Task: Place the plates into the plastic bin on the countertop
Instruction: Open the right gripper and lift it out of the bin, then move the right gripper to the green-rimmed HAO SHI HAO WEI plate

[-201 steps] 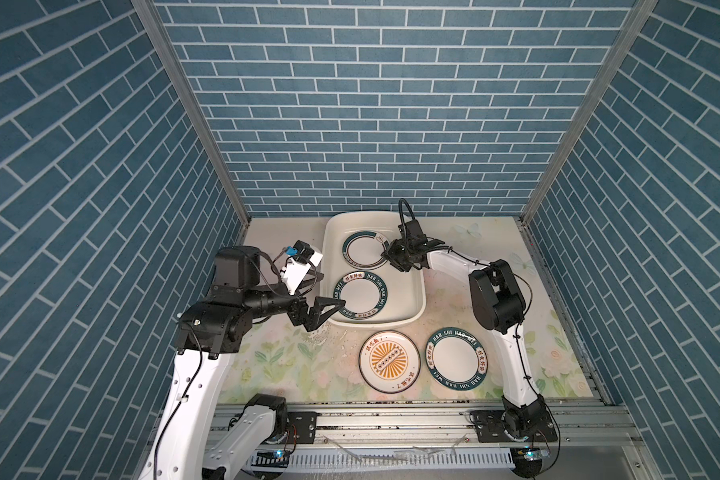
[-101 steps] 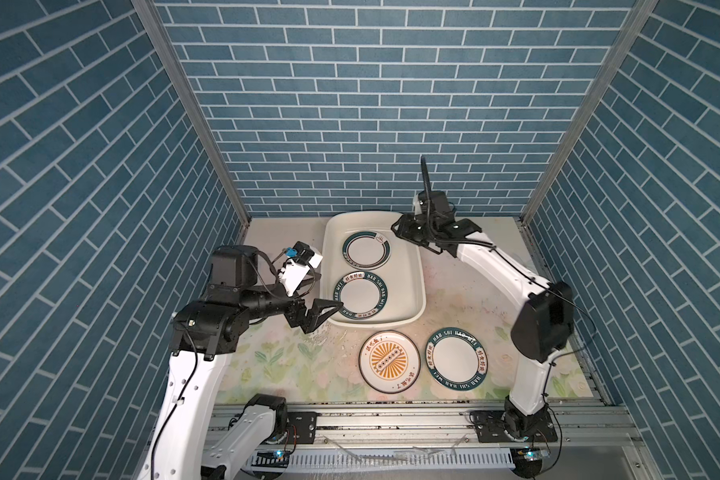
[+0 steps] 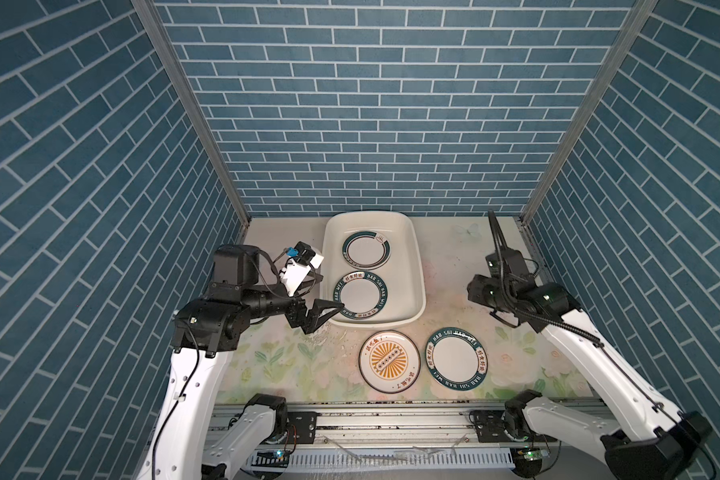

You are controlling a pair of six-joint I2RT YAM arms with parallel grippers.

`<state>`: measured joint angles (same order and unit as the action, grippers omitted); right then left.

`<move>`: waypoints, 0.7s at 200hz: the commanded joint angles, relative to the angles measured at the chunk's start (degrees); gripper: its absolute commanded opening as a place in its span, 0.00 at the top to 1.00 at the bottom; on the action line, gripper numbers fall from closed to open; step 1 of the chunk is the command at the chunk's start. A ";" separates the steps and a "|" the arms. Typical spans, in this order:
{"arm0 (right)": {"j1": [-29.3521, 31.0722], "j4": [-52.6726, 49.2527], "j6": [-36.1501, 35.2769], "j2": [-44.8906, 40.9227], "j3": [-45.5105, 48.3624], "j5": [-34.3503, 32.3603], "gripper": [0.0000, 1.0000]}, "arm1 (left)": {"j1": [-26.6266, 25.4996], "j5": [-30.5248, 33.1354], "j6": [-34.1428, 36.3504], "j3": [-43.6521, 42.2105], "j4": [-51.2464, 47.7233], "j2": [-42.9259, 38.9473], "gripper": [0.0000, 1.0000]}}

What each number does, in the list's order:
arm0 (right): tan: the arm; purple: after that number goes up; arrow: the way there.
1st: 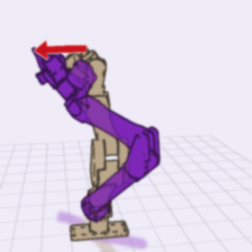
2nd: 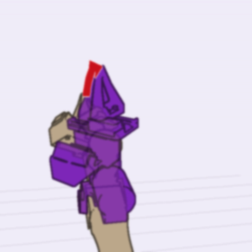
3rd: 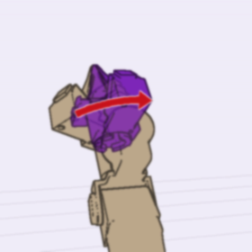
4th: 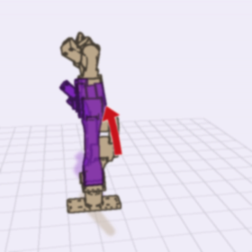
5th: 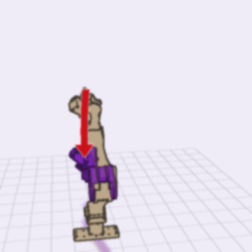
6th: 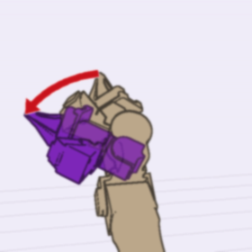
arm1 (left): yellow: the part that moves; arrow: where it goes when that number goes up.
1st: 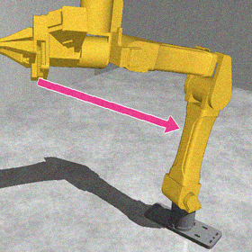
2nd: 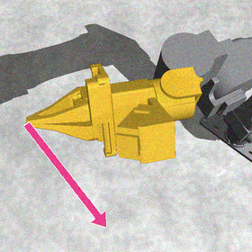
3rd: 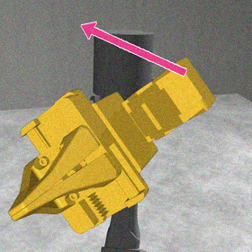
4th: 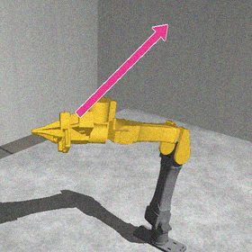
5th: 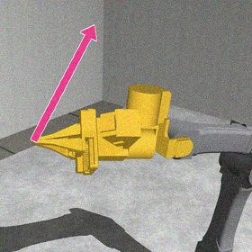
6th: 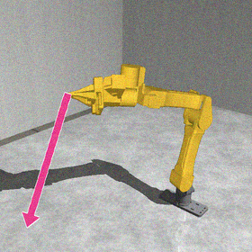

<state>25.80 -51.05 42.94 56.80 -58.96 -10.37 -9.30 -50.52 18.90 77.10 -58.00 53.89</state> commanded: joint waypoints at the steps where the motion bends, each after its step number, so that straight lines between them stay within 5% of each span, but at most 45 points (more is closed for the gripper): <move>1: -3.90 -11.03 9.48 -6.50 5.44 -0.96 0.48 | -0.36 -1.98 0.22 -0.22 -0.10 0.51 0.00; 53: -8.07 -8.35 13.44 -4.70 17.09 11.90 0.42 | -0.46 -2.38 0.07 -0.04 0.26 -0.09 0.00; 140: -8.58 -5.46 17.57 -6.96 28.91 18.67 0.41 | -0.46 -3.09 0.44 -0.78 0.38 -0.54 0.00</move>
<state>17.45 -56.82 56.88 51.07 -33.06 5.15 -9.37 -52.23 18.87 76.95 -57.93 53.58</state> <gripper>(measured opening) 0.587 0.995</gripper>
